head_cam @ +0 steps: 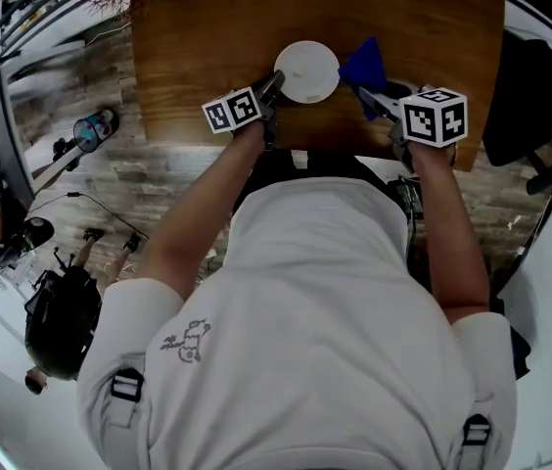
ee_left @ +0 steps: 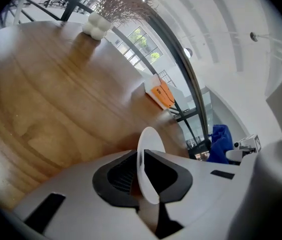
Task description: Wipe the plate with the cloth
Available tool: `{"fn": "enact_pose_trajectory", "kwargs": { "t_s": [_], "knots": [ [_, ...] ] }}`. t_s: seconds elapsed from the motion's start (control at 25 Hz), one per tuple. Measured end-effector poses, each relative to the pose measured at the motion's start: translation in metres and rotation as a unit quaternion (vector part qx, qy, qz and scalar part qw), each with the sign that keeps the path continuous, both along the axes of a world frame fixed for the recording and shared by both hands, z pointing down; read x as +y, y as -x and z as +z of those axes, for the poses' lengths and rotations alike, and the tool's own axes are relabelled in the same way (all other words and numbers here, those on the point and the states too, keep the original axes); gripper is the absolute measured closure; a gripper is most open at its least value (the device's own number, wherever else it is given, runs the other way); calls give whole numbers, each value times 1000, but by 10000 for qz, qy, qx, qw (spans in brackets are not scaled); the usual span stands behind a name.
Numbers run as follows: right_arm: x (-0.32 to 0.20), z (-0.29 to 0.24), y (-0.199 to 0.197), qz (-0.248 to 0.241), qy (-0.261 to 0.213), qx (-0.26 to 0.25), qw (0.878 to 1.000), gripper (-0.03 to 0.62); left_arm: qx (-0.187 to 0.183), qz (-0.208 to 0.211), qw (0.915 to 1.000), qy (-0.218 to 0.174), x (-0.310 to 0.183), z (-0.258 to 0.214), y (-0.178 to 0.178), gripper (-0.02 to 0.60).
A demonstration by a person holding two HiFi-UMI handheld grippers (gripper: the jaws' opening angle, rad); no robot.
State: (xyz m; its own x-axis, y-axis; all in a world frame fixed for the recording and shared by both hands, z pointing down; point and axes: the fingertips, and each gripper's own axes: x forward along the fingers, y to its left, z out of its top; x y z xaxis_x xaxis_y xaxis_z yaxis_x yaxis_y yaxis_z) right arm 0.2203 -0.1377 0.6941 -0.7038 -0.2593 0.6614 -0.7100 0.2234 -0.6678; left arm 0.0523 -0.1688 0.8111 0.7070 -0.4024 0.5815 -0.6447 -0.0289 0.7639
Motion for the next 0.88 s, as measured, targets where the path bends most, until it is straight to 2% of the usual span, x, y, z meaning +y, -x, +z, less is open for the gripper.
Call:
{"fn": "enact_pose_trajectory", "kwargs": {
  "t_s": [0.12,0.2,0.44,0.6,0.88],
  "knots": [
    [0,1,-9,86,17,29,10000,494,-244,-36,9996,131,1,9,4,500],
    [0,1,-11,133,17,22,9999,494,-315,-105,9993,192,1,12,7,484],
    [3,-4,-14,189,-16,95,9998,494,-638,-83,9978,147,-1,11,13,396],
    [4,-6,-10,186,-23,74,9998,494,-984,1,9950,177,-3,10,18,340],
    [5,-19,9,129,-151,-7,9998,494,-1316,-34,9911,193,-1,3,39,294]
  ]
}}
